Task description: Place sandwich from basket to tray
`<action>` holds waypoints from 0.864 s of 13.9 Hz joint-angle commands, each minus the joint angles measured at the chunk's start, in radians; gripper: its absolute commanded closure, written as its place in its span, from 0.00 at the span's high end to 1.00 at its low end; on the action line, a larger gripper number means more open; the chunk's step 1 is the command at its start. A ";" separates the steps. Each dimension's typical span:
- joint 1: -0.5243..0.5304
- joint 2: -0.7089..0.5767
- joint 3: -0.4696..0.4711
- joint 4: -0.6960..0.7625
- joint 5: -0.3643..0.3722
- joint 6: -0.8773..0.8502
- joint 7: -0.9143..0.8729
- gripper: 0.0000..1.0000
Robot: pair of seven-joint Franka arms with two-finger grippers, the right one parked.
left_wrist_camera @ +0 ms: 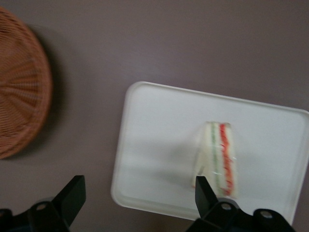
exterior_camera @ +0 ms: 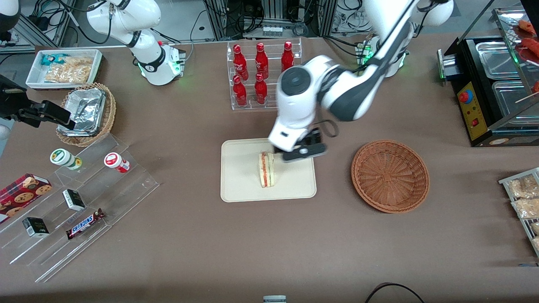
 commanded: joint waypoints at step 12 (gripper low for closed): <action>0.552 -0.370 -0.002 -0.061 -0.164 -0.455 0.676 1.00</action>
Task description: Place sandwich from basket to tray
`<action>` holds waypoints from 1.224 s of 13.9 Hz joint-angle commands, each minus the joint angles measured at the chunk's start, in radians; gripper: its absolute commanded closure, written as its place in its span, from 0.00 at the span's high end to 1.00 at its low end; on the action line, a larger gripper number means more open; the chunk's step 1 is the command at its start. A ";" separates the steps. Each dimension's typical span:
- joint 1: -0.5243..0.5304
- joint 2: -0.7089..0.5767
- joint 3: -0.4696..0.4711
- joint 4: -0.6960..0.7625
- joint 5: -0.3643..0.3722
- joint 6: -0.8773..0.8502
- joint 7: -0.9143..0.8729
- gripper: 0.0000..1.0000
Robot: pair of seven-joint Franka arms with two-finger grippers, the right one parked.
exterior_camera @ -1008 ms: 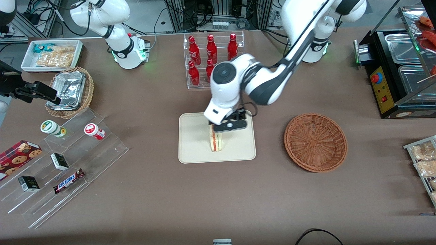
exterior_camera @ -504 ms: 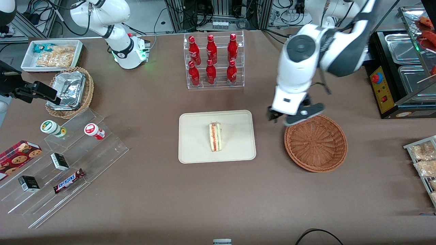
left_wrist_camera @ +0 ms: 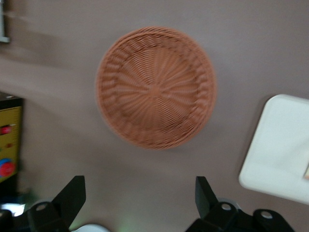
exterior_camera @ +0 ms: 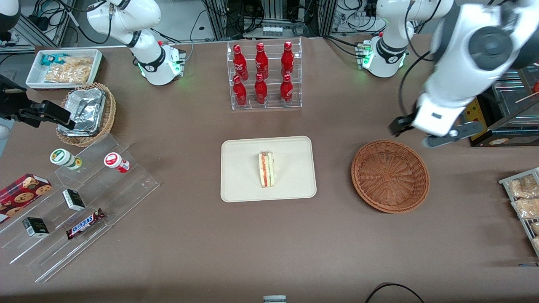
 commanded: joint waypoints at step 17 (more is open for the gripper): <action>0.073 0.027 0.107 0.221 -0.025 -0.154 0.394 1.00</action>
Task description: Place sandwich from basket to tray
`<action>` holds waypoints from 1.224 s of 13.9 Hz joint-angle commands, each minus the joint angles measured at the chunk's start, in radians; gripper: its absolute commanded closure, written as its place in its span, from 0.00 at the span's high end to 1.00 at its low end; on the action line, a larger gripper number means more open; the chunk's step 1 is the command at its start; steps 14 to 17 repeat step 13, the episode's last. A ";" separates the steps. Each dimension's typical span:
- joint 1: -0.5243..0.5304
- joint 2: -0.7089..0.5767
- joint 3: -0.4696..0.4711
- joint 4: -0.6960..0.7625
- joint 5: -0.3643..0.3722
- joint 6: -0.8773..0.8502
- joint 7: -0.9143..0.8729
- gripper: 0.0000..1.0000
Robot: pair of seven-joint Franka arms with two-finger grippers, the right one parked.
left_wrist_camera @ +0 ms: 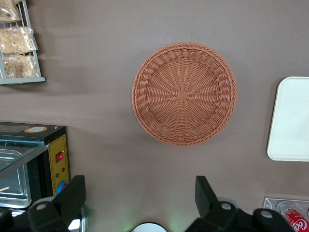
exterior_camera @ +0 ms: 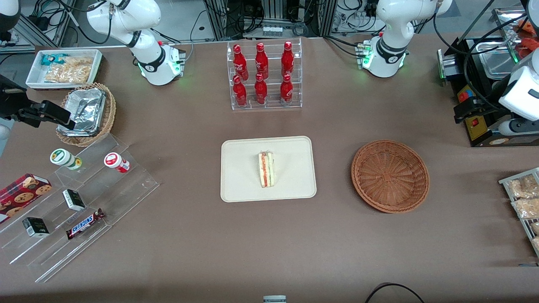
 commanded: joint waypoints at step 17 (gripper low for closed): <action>-0.016 -0.044 0.026 -0.009 -0.045 -0.039 0.031 1.00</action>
